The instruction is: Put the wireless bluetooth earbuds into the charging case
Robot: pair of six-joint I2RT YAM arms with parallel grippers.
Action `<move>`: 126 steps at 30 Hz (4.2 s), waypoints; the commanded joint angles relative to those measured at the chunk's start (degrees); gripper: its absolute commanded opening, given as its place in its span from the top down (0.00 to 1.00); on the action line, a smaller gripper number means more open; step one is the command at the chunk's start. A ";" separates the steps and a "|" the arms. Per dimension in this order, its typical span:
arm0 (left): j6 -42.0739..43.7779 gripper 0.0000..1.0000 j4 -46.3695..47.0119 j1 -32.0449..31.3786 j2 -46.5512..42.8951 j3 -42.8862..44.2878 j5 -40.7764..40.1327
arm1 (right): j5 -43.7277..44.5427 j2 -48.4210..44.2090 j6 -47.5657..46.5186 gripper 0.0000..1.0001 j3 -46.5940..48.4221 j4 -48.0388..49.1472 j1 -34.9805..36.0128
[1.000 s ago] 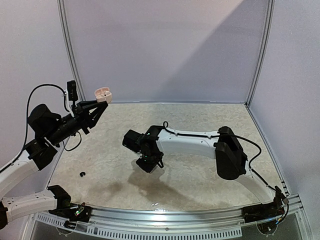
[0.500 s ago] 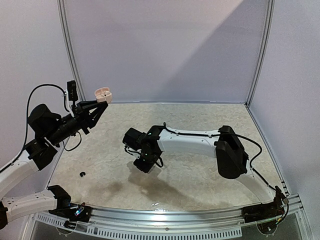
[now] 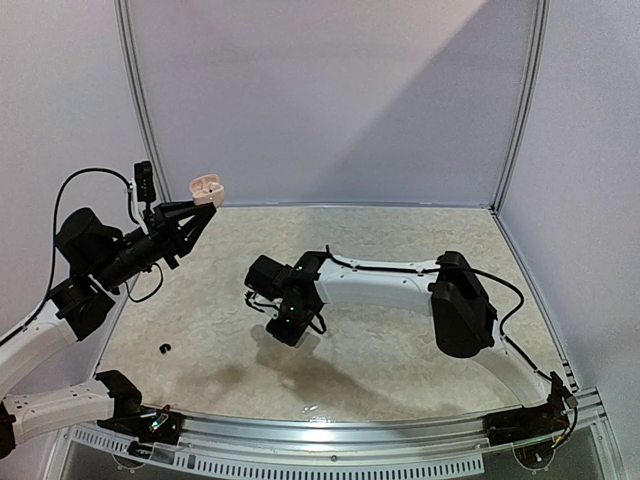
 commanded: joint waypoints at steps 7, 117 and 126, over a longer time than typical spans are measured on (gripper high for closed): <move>0.16 1.00 0.37 0.47 0.53 -0.58 0.56 | -1.80 -2.70 -6.76 0.59 -1.21 2.99 0.21; 23.05 1.00 -1.29 -3.14 12.51 12.48 35.39 | -48.23 -35.69 5.39 1.00 -4.95 18.99 -4.46; 28.09 1.00 -3.02 -3.43 12.37 12.86 35.78 | -47.70 -34.78 4.87 1.00 -4.74 16.40 -4.58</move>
